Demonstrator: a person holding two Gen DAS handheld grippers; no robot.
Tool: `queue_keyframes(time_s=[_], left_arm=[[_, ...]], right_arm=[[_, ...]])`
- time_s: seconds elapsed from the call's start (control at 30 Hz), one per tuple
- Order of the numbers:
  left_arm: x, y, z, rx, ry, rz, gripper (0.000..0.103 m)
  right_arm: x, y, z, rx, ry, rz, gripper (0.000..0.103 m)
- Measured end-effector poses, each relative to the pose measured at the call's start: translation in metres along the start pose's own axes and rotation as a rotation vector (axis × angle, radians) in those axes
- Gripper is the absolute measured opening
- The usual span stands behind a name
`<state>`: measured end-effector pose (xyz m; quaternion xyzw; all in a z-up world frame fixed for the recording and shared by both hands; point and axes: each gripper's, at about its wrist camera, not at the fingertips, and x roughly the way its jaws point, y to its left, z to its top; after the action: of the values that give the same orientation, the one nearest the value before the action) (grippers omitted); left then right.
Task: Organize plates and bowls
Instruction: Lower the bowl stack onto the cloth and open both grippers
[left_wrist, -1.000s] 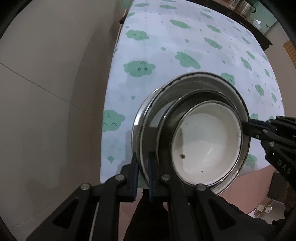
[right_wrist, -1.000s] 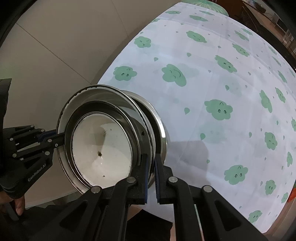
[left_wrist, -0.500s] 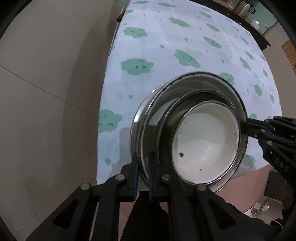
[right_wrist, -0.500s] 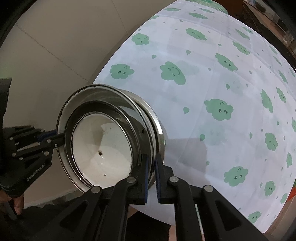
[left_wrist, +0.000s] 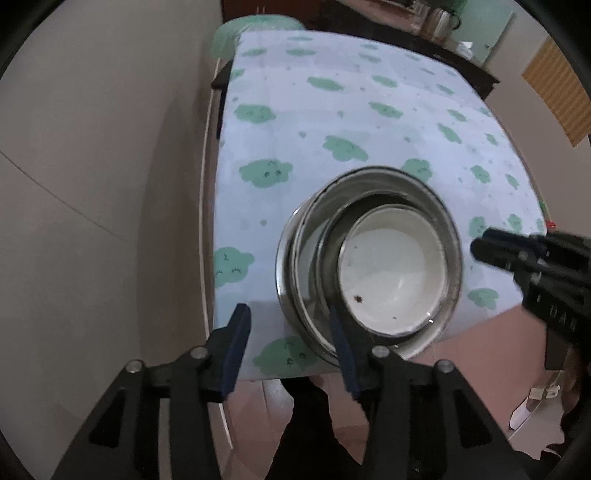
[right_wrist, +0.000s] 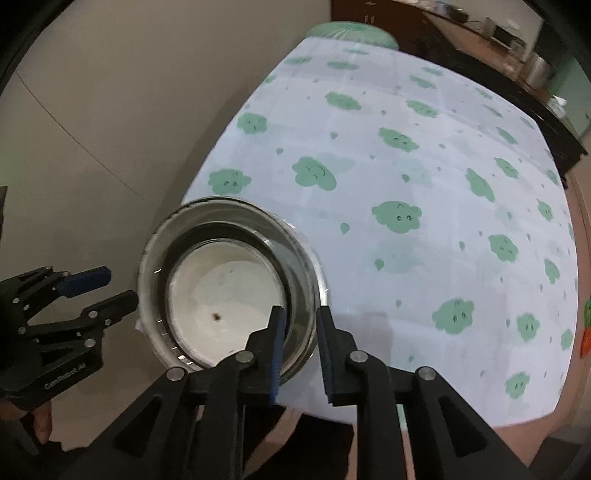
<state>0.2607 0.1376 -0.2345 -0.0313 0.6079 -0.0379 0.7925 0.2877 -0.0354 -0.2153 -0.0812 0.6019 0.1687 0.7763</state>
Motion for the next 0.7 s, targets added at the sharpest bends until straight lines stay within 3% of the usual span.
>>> queue_keyframes(time_s=[0.37,0.7], left_arm=[[-0.047,-0.018,-0.033,-0.02,-0.121,-0.002,0.045],[-0.107,-0.06,-0.104,0.032,-0.206,0.027,0.045]], right_arm=[[-0.055,0.01,-0.048,0.009,-0.156,-0.019,0.022],[-0.105,0.004,-0.142,0.058,-0.266,-0.001,0.023]])
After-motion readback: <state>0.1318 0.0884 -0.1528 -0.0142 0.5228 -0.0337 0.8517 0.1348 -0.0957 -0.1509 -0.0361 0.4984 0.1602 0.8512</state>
